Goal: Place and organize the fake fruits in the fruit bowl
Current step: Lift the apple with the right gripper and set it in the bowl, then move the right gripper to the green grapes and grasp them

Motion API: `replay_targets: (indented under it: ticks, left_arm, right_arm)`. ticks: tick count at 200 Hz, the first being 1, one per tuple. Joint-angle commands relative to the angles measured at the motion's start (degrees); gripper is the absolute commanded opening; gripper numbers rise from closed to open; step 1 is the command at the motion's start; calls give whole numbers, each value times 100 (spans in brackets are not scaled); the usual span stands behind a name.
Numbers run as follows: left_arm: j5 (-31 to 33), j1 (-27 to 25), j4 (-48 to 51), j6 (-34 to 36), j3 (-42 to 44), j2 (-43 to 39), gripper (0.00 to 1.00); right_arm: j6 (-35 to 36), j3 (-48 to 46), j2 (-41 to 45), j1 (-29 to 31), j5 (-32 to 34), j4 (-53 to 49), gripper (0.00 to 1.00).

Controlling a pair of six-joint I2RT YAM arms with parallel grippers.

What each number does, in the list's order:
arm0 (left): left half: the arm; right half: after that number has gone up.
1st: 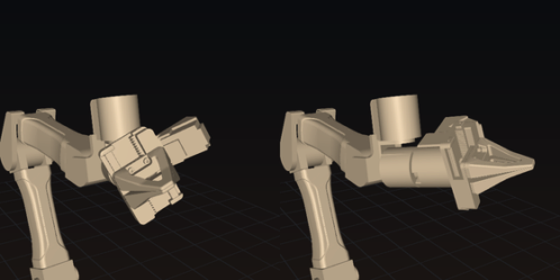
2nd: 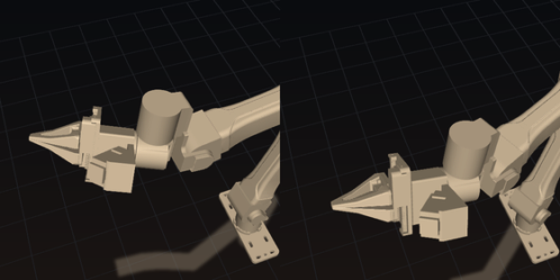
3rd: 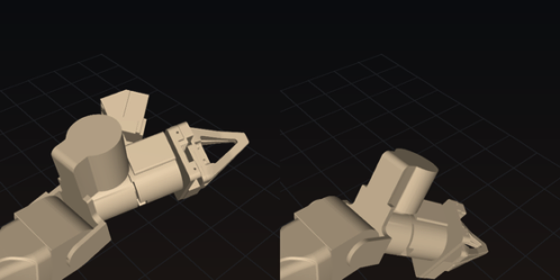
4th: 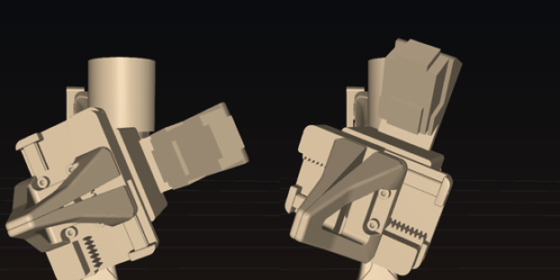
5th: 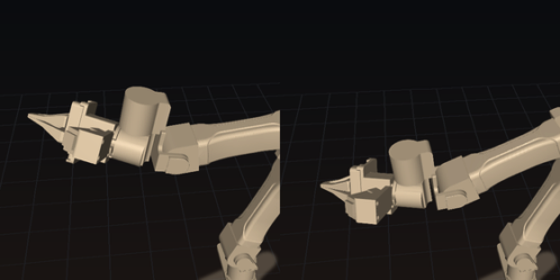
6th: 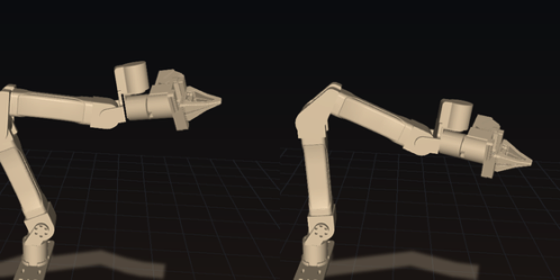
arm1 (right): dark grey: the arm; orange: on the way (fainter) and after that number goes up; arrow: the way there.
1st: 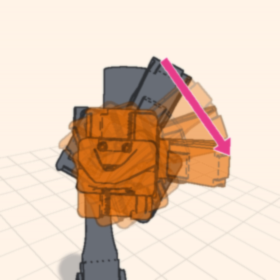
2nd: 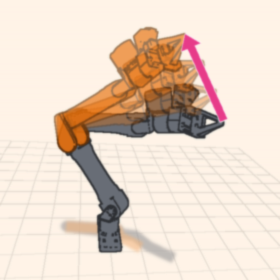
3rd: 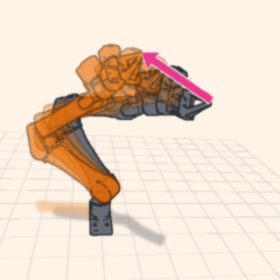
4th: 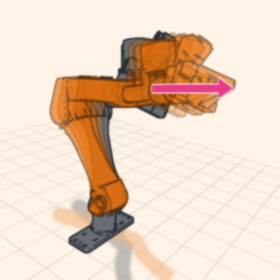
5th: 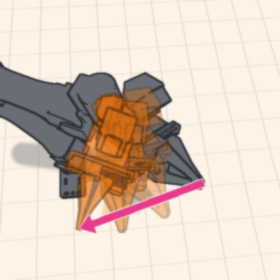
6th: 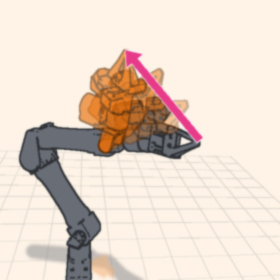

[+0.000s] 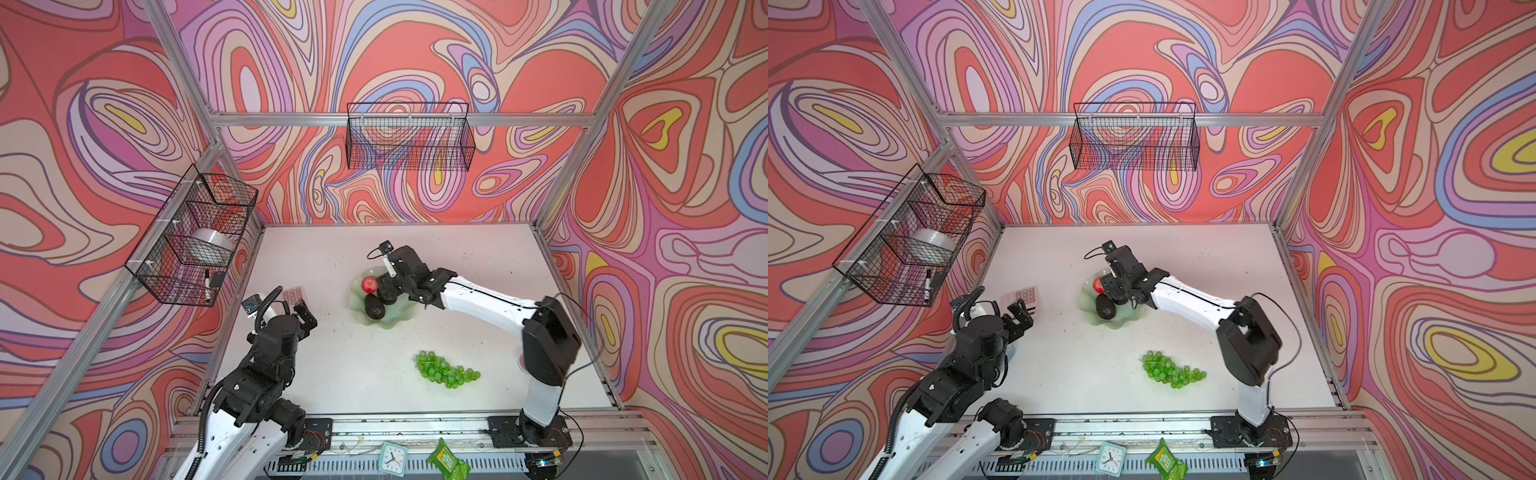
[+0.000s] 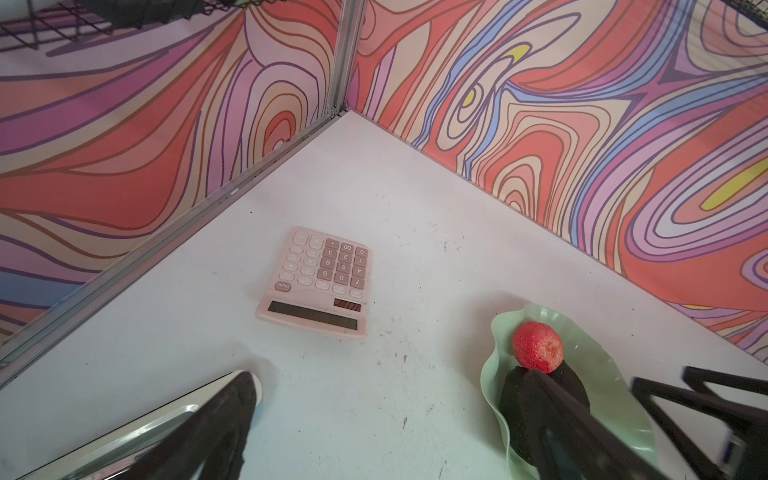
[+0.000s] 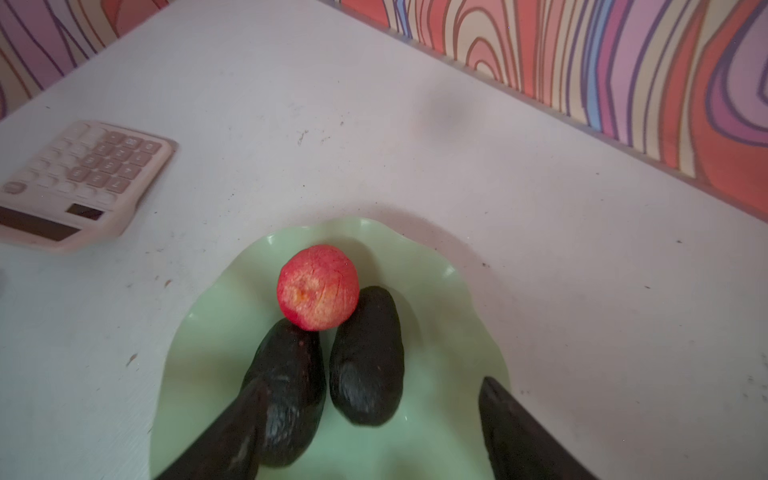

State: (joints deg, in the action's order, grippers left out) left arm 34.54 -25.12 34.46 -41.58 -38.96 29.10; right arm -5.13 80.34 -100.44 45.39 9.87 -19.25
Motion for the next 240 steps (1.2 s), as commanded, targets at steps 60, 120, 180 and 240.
replay_targets:
  ticks: [60,120,180,240]
  left_arm:
    - [-277,38,-676,176,135,416,100]
    - [-509,36,-739,173,35,649,100]
    - [-524,42,-761,62,97,693,100]
    - [-547,37,-826,53,82,816,100]
  right_arm:
    - [-1459,-3137,2776,964,265,-1147,88]
    - [-2453,-4694,3637,1479,201,-230,88]
    - [-2475,-5123,3532,1526,193,81,88]
    - [-2504,-4883,2883,1675,331,62,88]
